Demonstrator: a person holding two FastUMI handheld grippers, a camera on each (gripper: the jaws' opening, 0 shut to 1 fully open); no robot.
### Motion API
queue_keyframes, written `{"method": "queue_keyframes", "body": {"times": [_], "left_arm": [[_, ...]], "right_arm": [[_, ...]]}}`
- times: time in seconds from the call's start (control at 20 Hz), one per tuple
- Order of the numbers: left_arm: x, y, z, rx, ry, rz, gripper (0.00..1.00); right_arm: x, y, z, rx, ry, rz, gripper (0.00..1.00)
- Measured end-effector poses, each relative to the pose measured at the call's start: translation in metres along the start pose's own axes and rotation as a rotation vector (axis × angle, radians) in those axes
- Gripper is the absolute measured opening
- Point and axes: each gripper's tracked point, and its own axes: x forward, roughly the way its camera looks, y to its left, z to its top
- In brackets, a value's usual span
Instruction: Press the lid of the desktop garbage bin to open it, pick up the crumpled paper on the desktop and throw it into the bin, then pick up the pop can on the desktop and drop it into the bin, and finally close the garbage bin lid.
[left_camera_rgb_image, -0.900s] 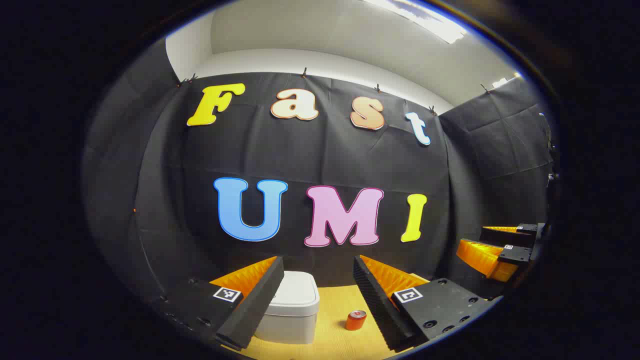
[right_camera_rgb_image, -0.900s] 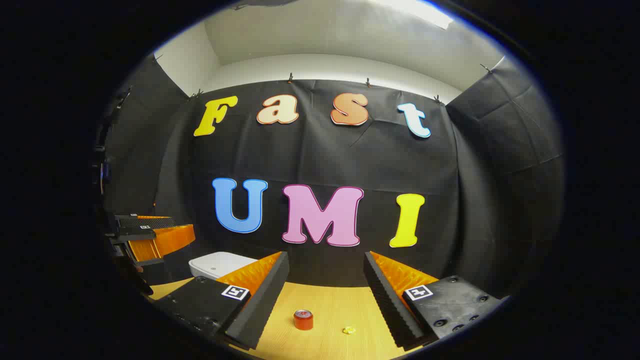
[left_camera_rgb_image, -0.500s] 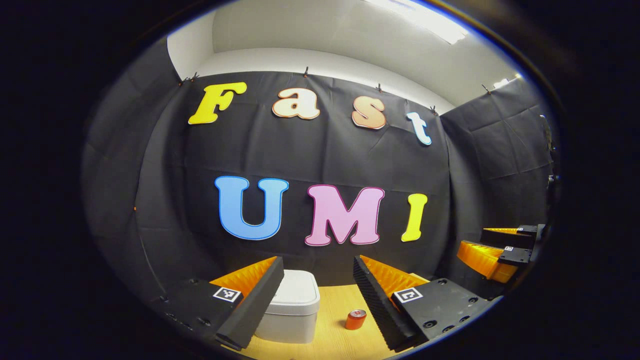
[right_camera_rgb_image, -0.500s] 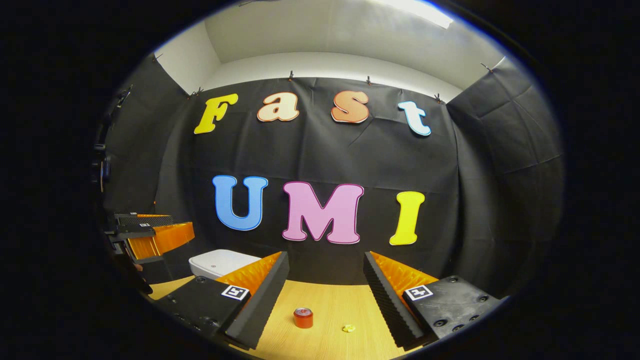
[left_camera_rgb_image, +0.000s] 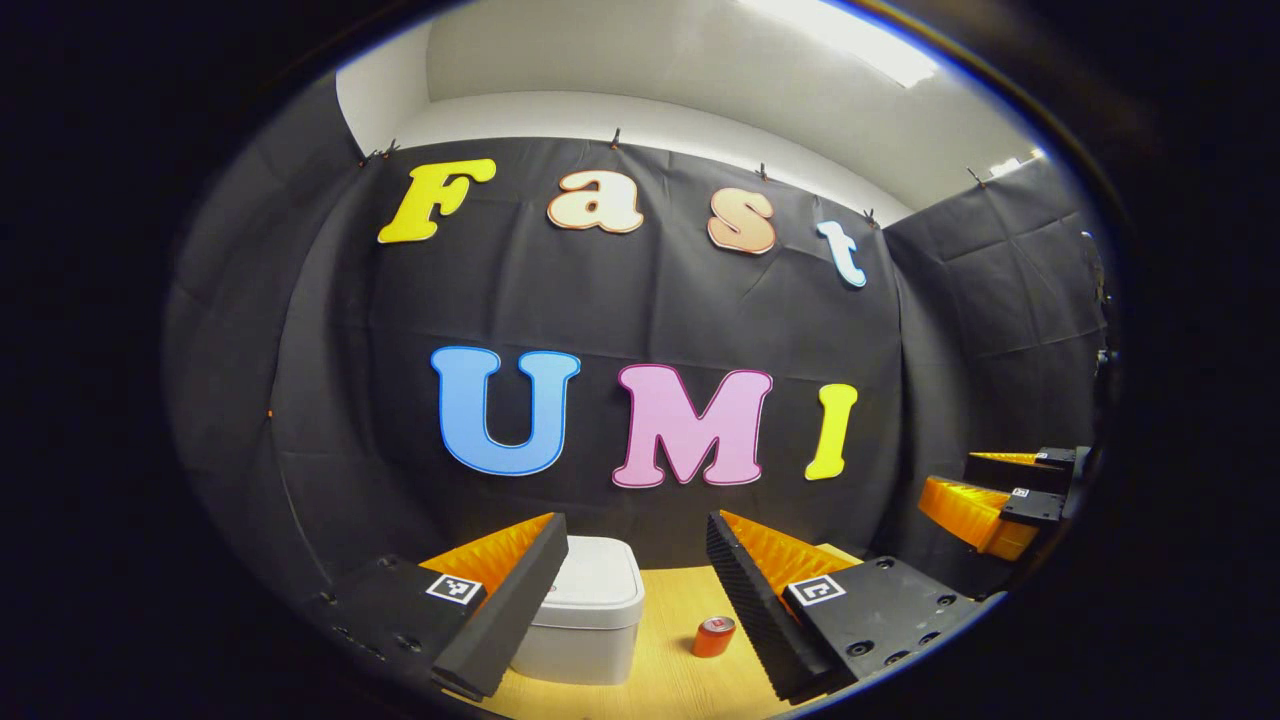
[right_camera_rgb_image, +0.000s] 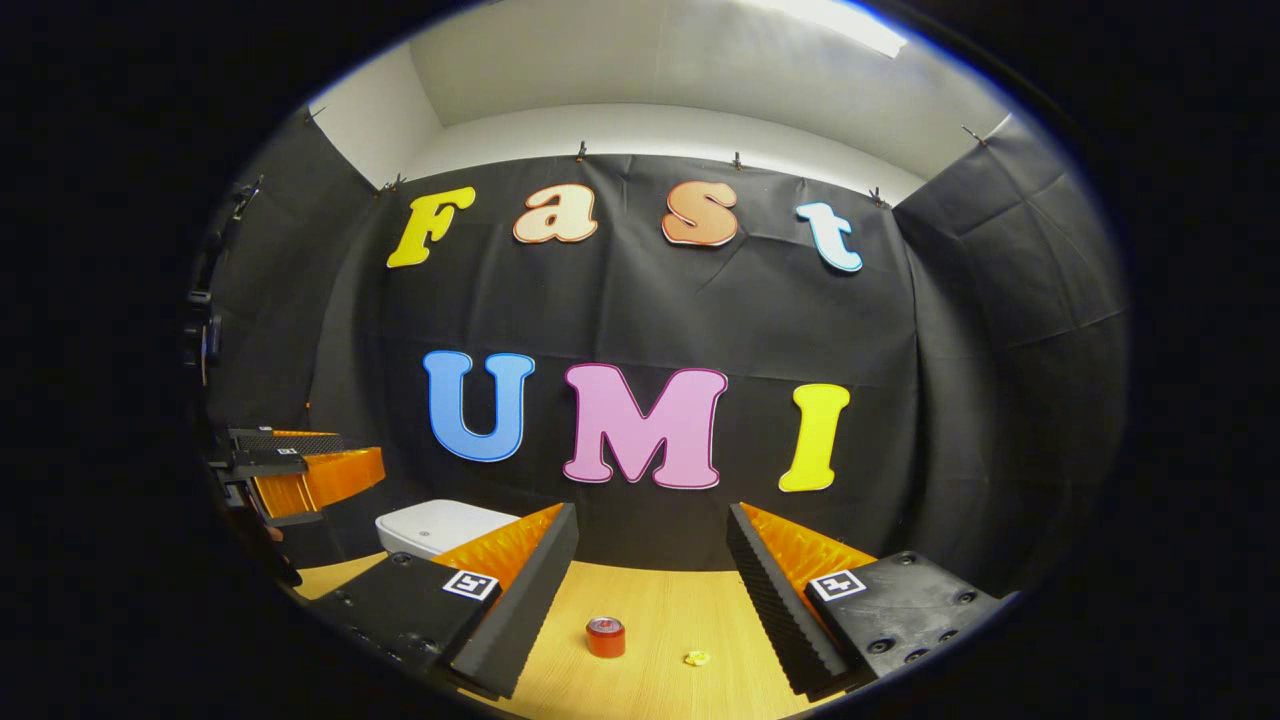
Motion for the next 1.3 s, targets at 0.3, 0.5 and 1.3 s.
{"method": "queue_keyframes", "body": {"times": [0.3,0.5,1.3], "left_arm": [[0.013,0.004,0.006,-0.014,0.017,-0.009,0.95],[0.033,0.014,0.007,-0.020,0.033,-0.005,0.95],[0.123,0.059,-0.041,0.051,0.154,0.034,0.30]], "right_arm": [[0.003,-0.001,0.001,-0.002,-0.006,-0.002,0.96],[0.006,0.007,-0.017,0.012,0.045,0.020,0.97],[0.026,-0.008,-0.087,-0.018,0.217,0.020,0.96]]}}
